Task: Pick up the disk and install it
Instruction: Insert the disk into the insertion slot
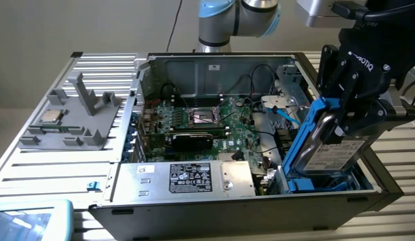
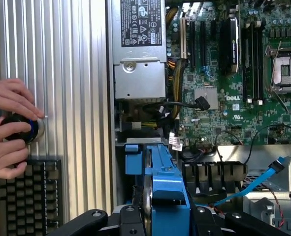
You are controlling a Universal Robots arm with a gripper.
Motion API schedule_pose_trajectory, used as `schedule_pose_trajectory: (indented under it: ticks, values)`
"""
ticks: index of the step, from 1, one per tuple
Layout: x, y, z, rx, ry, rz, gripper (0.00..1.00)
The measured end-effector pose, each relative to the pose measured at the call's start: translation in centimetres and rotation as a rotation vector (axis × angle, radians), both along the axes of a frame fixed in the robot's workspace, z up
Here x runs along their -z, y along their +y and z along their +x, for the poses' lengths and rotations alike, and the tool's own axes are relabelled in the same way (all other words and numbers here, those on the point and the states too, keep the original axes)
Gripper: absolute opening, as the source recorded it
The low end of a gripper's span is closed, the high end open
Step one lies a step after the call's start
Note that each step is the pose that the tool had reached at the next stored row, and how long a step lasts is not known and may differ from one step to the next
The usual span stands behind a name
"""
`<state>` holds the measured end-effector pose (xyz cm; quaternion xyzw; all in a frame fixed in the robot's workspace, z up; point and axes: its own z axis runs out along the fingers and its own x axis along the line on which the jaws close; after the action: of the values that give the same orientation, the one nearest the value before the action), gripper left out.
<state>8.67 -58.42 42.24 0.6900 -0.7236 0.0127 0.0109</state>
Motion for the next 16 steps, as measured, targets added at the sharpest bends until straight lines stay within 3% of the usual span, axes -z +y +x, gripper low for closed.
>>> schedule_pose_trajectory:
  ticks: [7,16]
  values:
    - [0.58,0.0,0.0,0.0,0.0013,0.0,0.37]
    - [0.63,0.08,0.01,0.0,0.0024,0.0,0.37]
